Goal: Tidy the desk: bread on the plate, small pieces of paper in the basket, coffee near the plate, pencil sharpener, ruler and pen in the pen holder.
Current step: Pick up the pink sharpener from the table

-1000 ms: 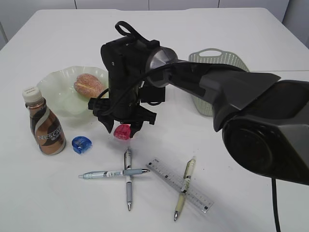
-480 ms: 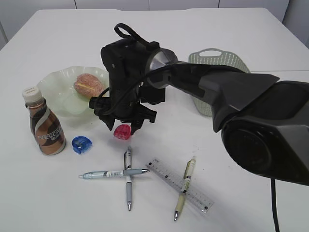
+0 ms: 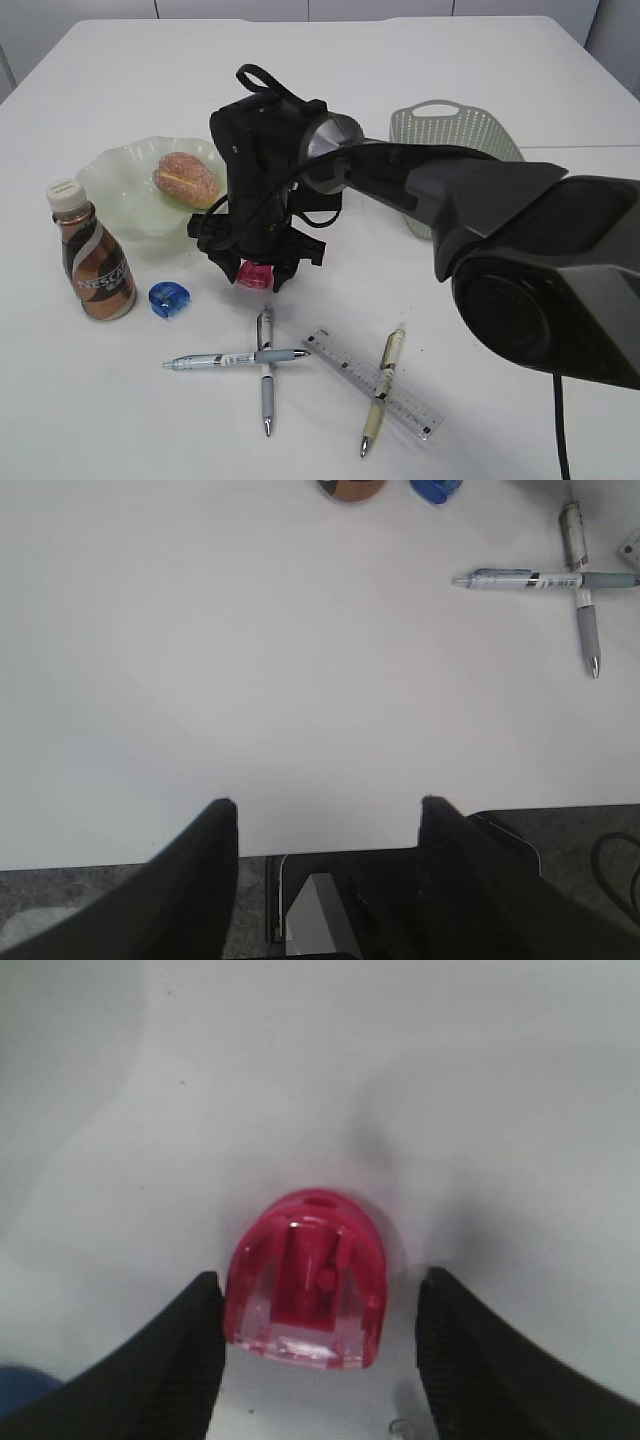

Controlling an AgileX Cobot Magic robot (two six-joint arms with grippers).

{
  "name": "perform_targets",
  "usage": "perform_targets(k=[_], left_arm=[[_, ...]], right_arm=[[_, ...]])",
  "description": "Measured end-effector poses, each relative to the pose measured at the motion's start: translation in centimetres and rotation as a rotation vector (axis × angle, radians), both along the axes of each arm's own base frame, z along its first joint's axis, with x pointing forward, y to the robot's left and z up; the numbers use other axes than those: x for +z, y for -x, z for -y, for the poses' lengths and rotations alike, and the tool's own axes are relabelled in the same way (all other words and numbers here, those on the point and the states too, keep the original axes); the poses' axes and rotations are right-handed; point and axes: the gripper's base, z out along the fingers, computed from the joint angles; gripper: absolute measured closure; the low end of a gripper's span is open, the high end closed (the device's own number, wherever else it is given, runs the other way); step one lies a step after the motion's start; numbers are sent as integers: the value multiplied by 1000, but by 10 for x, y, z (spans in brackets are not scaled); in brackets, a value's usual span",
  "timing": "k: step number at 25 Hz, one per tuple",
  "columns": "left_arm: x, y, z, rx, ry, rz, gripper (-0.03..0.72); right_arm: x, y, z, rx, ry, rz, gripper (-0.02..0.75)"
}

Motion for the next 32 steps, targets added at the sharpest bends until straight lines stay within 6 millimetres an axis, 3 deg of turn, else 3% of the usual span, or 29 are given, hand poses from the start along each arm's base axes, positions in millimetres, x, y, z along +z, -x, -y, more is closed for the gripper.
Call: perform_targets(k=[15, 20, 26, 32], left_arm=[[0, 0, 0, 0, 2, 0, 265], [0, 0, 0, 0, 2, 0, 265], [0, 0, 1, -1, 7, -2, 265], [0, 0, 1, -3, 16, -3, 265]], right_arm=[[-4, 0, 0, 0, 4, -8, 295], [-4, 0, 0, 4, 8, -6, 367], [-4, 23, -27, 109, 37, -7, 419], [-3, 24, -28, 120, 40, -6, 422]])
